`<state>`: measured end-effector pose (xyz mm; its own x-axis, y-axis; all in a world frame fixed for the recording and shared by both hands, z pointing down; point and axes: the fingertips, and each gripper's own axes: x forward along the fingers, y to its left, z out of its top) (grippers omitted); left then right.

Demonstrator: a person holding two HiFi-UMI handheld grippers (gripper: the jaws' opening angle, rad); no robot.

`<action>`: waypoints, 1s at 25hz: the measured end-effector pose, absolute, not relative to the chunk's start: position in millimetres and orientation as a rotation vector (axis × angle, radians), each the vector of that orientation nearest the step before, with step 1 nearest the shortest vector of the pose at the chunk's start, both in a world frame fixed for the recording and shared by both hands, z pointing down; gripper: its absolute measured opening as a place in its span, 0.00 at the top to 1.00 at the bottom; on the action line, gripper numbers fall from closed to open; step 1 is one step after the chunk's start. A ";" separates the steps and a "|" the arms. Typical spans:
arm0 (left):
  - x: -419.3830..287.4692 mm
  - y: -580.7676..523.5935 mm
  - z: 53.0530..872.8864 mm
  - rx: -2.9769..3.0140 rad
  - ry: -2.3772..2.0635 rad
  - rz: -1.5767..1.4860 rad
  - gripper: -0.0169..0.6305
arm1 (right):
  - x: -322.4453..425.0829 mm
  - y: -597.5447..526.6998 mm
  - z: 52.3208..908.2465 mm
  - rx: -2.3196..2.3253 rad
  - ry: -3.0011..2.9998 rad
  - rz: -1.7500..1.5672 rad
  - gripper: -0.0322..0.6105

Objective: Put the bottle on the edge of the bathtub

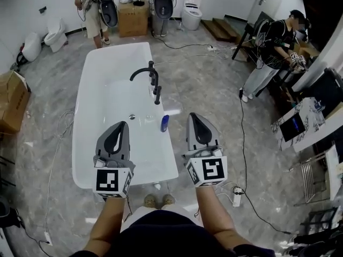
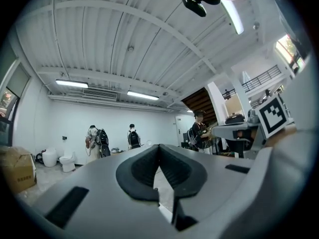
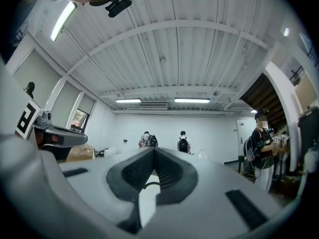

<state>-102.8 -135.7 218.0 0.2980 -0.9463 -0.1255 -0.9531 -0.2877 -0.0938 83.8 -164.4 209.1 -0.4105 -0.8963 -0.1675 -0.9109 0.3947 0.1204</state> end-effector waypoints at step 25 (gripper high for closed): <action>-155.5 -76.2 202.6 -2.327 1.810 0.062 0.97 | 46.4 -108.2 194.9 -1.592 2.605 0.353 0.95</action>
<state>-155.5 -76.2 202.6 0.2526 -0.9559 -0.1501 -0.9638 -0.2350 -0.1257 46.4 -108.2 194.9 -0.4617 -0.8693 -0.1766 -0.8850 0.4377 0.1591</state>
